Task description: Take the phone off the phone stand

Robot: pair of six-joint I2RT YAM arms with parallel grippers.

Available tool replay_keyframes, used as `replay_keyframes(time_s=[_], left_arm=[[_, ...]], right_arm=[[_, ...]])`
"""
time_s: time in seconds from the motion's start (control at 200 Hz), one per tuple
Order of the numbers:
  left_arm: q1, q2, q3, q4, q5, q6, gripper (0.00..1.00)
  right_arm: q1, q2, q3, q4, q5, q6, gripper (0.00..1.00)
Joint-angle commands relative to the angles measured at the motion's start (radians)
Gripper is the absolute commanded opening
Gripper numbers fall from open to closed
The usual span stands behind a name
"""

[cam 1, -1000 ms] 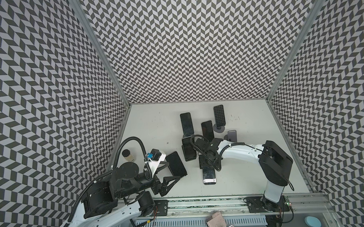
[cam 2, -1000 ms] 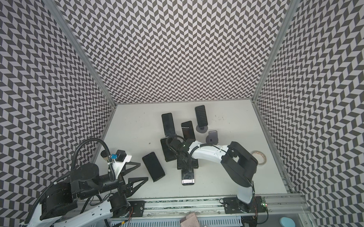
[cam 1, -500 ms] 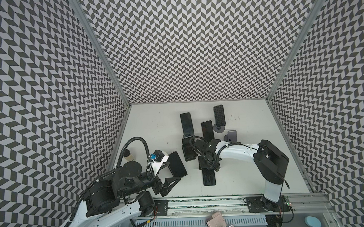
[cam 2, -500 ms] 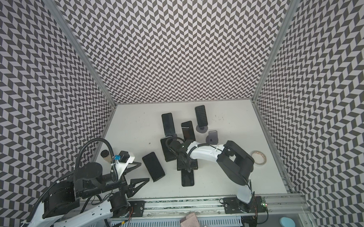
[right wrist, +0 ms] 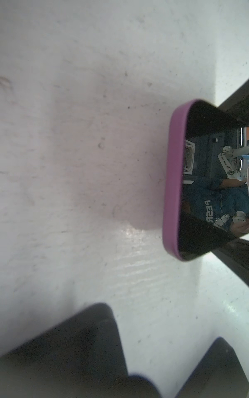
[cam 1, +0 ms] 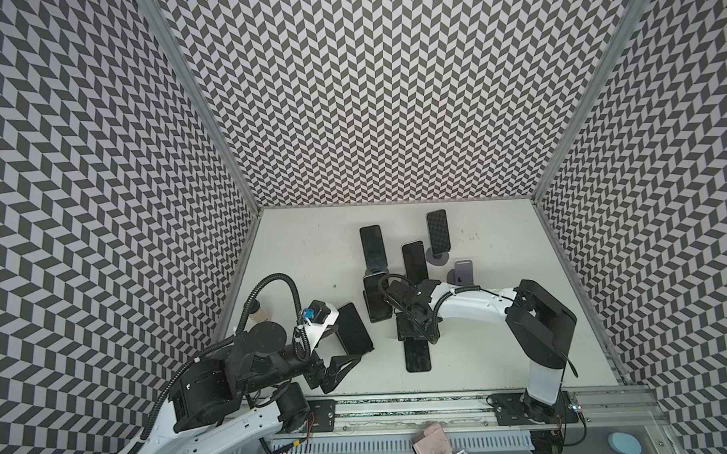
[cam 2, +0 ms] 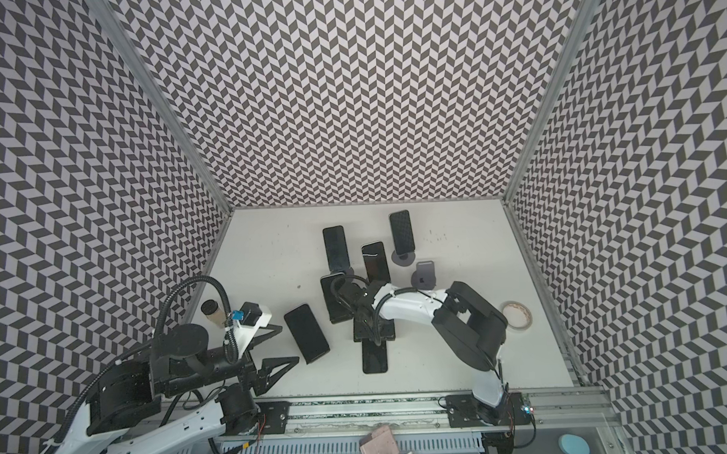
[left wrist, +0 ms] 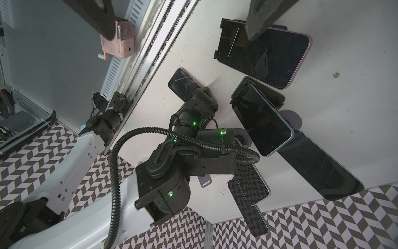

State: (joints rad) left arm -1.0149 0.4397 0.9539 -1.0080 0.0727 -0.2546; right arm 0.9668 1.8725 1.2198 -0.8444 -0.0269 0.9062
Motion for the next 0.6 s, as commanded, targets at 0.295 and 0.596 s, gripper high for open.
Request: replay_keyframes(time_s=[0.295,0.596], left_arm=[[-0.005,-0.022,0.02,-0.026,-0.013,0.012,0.95],[-0.005,-0.018,0.017,-0.019,-0.021,0.008,0.95]], right_arm=[[0.021,0.056,0.0,0.022,0.031,0.028,0.81],[0.021,0.047,0.036,-0.013,0.033,0.005,0.88]])
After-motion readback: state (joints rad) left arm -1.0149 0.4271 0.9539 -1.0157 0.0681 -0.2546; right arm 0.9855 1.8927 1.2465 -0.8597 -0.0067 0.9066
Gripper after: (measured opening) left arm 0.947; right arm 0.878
